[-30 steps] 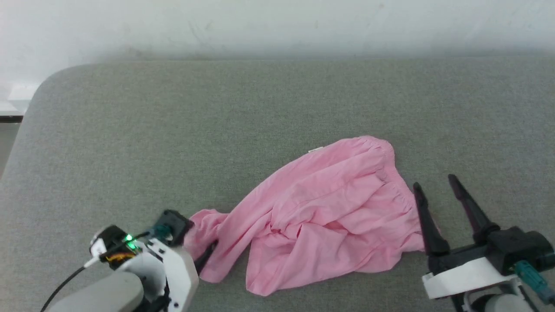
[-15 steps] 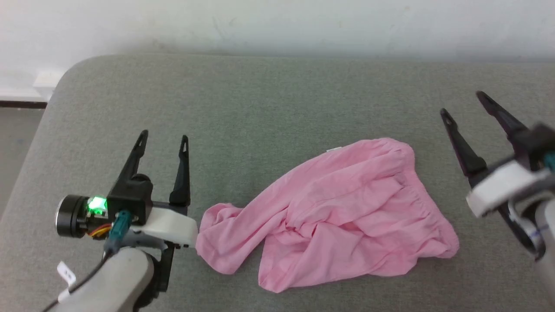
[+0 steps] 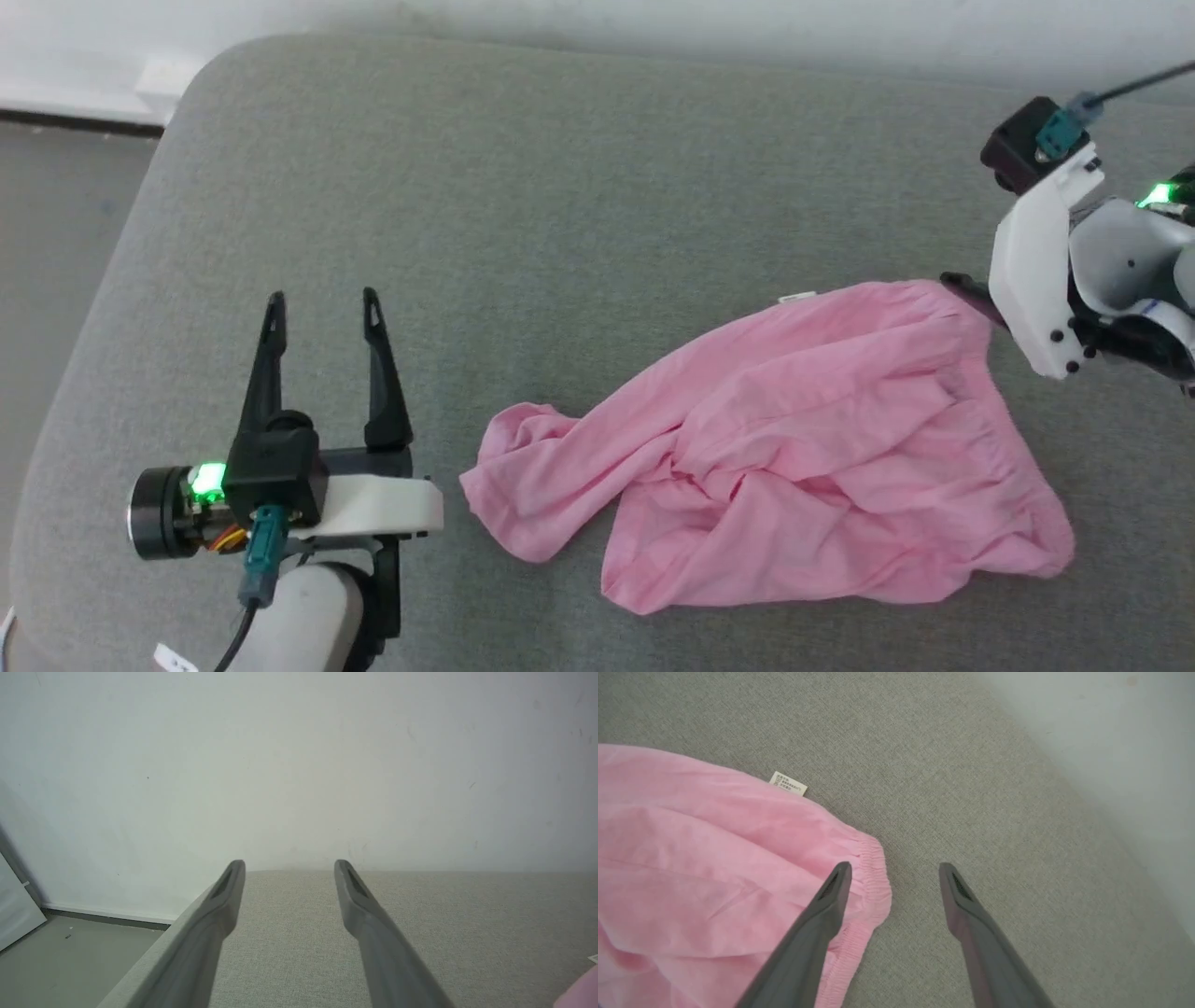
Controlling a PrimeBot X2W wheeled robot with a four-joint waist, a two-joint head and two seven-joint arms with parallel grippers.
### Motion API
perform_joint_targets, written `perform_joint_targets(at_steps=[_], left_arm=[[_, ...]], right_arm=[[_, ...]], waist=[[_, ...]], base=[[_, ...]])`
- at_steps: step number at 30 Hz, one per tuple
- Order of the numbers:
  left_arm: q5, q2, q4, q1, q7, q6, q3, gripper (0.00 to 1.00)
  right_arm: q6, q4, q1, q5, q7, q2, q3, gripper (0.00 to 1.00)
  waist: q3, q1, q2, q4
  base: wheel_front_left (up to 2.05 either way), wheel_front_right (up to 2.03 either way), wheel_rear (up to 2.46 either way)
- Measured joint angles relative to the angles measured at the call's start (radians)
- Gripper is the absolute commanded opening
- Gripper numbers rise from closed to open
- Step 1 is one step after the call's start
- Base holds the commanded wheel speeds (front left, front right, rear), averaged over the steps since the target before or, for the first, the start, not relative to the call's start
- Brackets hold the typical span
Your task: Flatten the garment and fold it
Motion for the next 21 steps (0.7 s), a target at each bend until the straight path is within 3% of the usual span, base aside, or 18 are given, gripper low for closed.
perform_joint_targets(at_steps=[6, 13, 14, 15, 21], left_arm=[[0.063, -0.104, 0.018, 0.000, 0.000, -0.094, 0.065, 1.00], [0.119, -0.178, 0.043, 0.000, 0.000, -0.177, 0.135, 1.00], [0.127, -0.182, 0.044, 0.000, 0.000, -0.185, 0.146, 1.00], [0.135, -0.186, 0.047, 0.000, 0.000, -0.194, 0.157, 1.00], [0.168, -0.201, 0.057, 0.017, 0.000, -0.233, 0.203, 1.00]], right_arm=[[0.000, 0.100, -0.056, 0.064, 0.053, 0.022, 0.115, 1.00], [-0.001, 0.163, -0.064, 0.110, 0.010, 0.012, 0.245, 1.00], [-0.002, 0.159, -0.067, 0.123, -0.012, 0.006, 0.252, 0.96], [-0.002, 0.156, -0.070, 0.127, -0.047, 0.000, 0.261, 0.01], [-0.001, 0.127, -0.068, 0.127, -0.336, -0.003, 0.307, 0.00]], waist=[[0.048, 0.0000, 0.0000, 0.056], [0.097, -0.0004, 0.0000, 0.105], [0.101, -0.0003, 0.0000, 0.108], [0.103, -0.0002, 0.0000, 0.107], [0.090, 0.0003, 0.0000, 0.083]], base=[[0.00, 0.00, 0.00], [0.00, 0.00, 0.00], [0.00, 0.00, 0.00], [0.00, 0.00, 0.00], [0.00, 0.00, 0.00]])
